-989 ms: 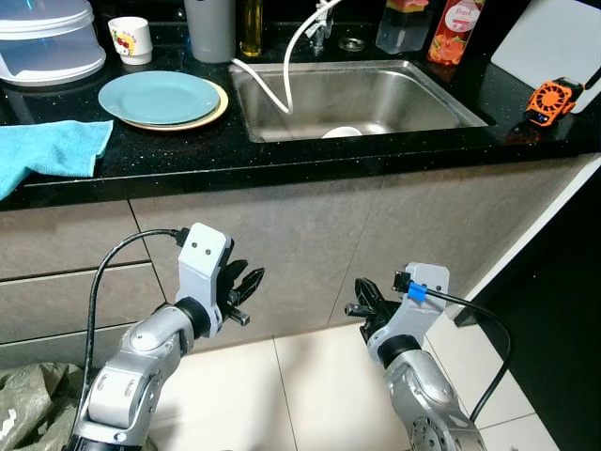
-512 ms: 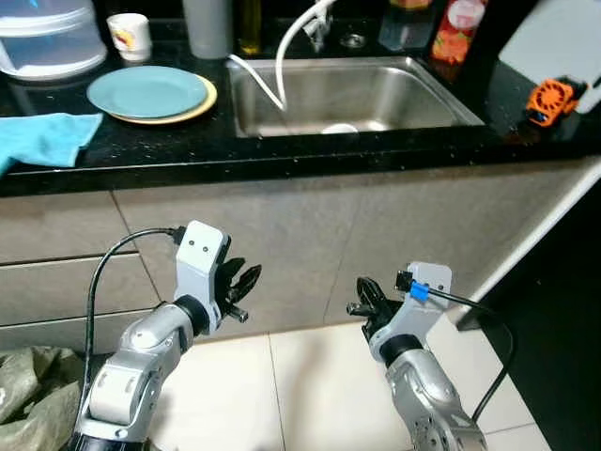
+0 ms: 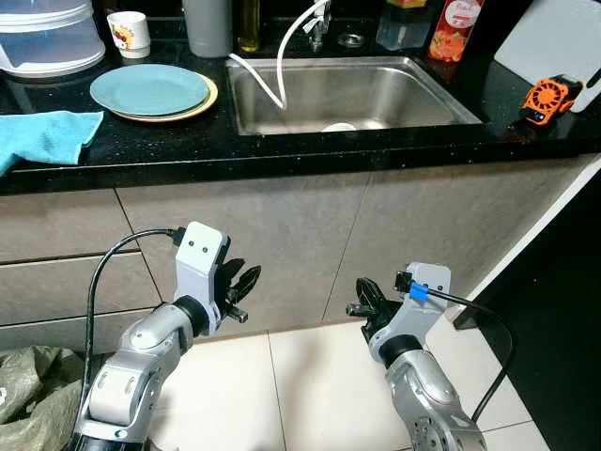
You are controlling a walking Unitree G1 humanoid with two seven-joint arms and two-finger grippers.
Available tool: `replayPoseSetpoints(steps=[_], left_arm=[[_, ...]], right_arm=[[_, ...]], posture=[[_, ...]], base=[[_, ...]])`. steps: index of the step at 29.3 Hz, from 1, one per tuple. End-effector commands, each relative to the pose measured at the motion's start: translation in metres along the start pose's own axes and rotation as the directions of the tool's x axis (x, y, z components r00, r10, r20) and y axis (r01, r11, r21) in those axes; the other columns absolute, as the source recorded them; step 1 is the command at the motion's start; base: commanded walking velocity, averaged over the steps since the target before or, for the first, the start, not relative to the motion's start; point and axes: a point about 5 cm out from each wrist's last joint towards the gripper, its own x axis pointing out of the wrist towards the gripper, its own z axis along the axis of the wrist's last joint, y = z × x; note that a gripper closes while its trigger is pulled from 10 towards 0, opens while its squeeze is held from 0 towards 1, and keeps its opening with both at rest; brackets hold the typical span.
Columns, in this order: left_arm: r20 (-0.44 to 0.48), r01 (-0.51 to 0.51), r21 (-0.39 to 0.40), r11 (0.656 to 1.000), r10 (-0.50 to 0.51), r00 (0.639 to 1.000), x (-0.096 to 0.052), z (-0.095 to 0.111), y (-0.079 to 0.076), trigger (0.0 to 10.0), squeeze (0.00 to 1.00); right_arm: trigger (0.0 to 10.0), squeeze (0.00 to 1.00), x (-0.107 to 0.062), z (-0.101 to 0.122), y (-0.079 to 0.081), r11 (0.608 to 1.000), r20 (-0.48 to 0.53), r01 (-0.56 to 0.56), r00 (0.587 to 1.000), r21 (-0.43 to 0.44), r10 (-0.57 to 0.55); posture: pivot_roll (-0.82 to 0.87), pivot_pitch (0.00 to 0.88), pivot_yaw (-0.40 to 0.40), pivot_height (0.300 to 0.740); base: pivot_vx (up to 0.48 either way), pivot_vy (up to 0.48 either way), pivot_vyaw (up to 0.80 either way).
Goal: Kitchen organization
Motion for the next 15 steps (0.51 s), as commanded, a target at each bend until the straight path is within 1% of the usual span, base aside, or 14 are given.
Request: replayPoseSetpoints(steps=[1, 15], left_arm=[[-0.02, -0.002, -0.01, 1.0, 0.002, 1.0, -0.0004, -0.0035, 0.0002, 10.0, 0.0], [-0.024, -0.017, -0.02, 1.0, 0.016, 1.0, -0.0004, -0.003, 0.0018, 10.0, 0.0]], right_arm=[[10.0, 0.0, -0.0004, -0.0037, 0.0019, 0.999, -0.006, 0.007, 1.0, 0.032, -0.006], [10.0, 0.0, -0.0007, -0.0029, 0.0022, 0.999, -0.007, 0.008, 1.0, 0.036, -0.008]], posture=[[0.17, 0.071, -0.021, 0.74], [0.17, 0.077, -0.022, 0.74]], base=[[0.0, 0.0, 0.0], [0.0, 0.0, 0.0]])
